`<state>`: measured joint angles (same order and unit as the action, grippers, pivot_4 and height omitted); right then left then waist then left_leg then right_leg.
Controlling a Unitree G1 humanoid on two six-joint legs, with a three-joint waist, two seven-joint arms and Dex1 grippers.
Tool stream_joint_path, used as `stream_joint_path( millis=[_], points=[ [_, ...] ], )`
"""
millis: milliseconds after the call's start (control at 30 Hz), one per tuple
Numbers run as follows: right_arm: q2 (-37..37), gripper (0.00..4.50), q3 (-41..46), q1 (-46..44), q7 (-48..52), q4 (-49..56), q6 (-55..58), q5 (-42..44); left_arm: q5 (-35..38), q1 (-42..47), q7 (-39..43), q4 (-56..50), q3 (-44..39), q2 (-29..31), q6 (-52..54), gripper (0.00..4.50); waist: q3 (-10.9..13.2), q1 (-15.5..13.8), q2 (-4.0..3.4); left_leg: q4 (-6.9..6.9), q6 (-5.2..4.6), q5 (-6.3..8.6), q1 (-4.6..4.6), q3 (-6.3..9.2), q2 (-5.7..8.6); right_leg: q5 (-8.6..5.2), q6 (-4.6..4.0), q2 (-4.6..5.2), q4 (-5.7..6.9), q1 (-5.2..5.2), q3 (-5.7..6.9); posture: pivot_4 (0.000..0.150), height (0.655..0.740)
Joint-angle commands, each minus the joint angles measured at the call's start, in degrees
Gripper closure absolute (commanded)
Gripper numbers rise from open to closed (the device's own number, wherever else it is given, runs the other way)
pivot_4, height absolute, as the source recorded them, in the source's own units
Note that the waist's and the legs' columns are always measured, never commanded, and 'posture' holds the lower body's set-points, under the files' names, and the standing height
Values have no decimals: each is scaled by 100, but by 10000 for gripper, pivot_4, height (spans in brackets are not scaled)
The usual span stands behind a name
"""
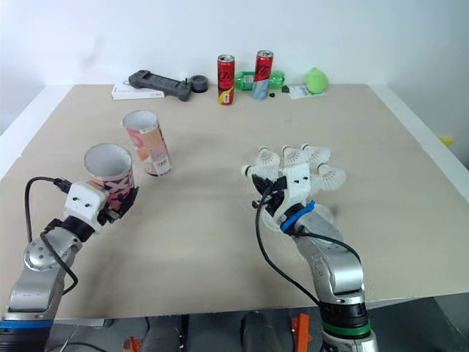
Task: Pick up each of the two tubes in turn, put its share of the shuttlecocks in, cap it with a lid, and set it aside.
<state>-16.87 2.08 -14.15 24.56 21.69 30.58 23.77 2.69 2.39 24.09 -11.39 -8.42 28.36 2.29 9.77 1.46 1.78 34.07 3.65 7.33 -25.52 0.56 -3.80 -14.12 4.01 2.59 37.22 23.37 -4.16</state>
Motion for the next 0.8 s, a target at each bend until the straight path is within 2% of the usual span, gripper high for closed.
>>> stream_joint_path(
  millis=[33,267,400,600,767,800],
  points=[
    [-382,44689,-173,-462,821,502,-313,263,-528,24,55,-198,332,261,40,11934,1,0,-1,0,0,0,1,0,0,0,1,0,0,1,0,1500,7400],
    [-796,44689,-1048,-1599,1878,82,-874,-188,-1307,351,97,-107,840,574,482,11934,3,3,-8,-3,0,0,16,-3,-1,2,-1,2,0,-1,1,1500,7400],
    [-563,44689,-1471,-2156,2039,-447,-1261,-526,-1498,474,137,-138,937,618,715,11934,3,0,-8,-3,0,0,16,-4,-1,3,-2,2,0,-2,2,1500,7400],
    [59,44689,-2415,-2756,1969,-1641,-2119,-1626,-1599,591,156,-272,1046,569,950,11934,3,13,-10,-4,-2,-2,18,-7,-3,8,-4,-1,1,1,2,1500,7400],
    [315,44689,-2516,-2782,2186,-1764,-2311,-1623,-1697,565,170,-319,1094,608,1010,11934,3,8,-10,-4,-2,-1,15,-7,-4,6,-6,-3,1,0,1,1500,7400],
    [375,39309,-2470,-2772,2180,-1744,-2290,-1561,-1699,559,170,-321,1095,603,1009,11934,3,9,-10,-4,-1,-1,14,-9,-4,6,-6,-3,0,0,-1,1500,7400]
  ],
)
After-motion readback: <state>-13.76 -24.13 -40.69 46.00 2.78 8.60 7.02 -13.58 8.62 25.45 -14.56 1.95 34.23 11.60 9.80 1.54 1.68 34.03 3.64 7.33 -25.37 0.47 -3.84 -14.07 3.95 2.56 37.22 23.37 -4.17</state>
